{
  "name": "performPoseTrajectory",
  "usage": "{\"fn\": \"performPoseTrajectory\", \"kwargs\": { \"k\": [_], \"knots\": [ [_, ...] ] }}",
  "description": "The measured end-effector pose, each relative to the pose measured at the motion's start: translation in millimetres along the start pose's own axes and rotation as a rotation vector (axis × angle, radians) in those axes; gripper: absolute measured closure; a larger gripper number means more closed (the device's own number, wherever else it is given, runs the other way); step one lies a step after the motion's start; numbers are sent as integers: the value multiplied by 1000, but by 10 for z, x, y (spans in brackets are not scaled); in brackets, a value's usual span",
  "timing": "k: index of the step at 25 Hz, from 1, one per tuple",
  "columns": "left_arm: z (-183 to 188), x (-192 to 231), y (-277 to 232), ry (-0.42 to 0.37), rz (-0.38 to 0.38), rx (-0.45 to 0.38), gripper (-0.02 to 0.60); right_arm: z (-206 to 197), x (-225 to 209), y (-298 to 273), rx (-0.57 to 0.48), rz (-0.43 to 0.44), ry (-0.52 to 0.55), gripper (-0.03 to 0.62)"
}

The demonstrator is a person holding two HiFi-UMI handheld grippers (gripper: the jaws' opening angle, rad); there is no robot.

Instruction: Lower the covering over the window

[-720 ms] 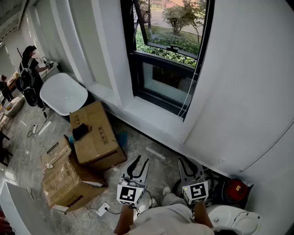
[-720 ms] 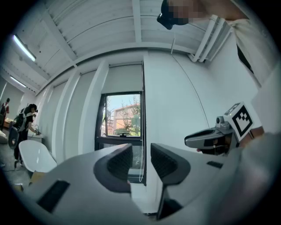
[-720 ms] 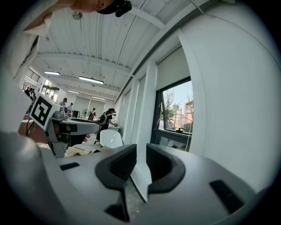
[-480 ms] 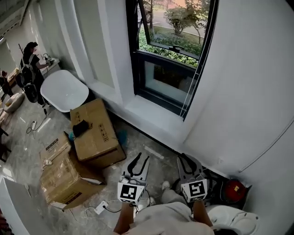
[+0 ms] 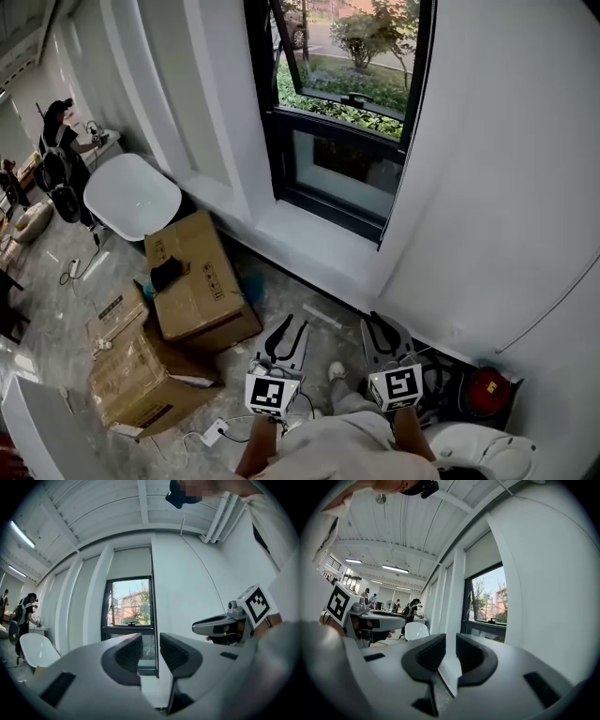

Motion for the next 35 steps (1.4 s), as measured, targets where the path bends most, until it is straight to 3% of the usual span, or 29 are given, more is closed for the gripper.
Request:
{"fn": "performPoseTrajectory", "kwargs": {
  "k": [6,21,35],
  "knots": [
    [-34,164,-519,-13,34,41,460,32,-333,-511,0,37,-12,543],
    [352,454,-1717,-7,106,59,471,349,-1178,-1588,10,155,1,546],
    [475,460,-2296,-16,158,99,473,361,-1698,-2064,10,220,-35,560]
  ]
}}
Point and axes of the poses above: the fingertips, and each gripper's own axes: y backward along the fingers, x to its left, z out of its top, the point moved 9 cm from there along y, backward along the fingers, and after that the axes turned 14 degrees about x, right-handed, at the moved point
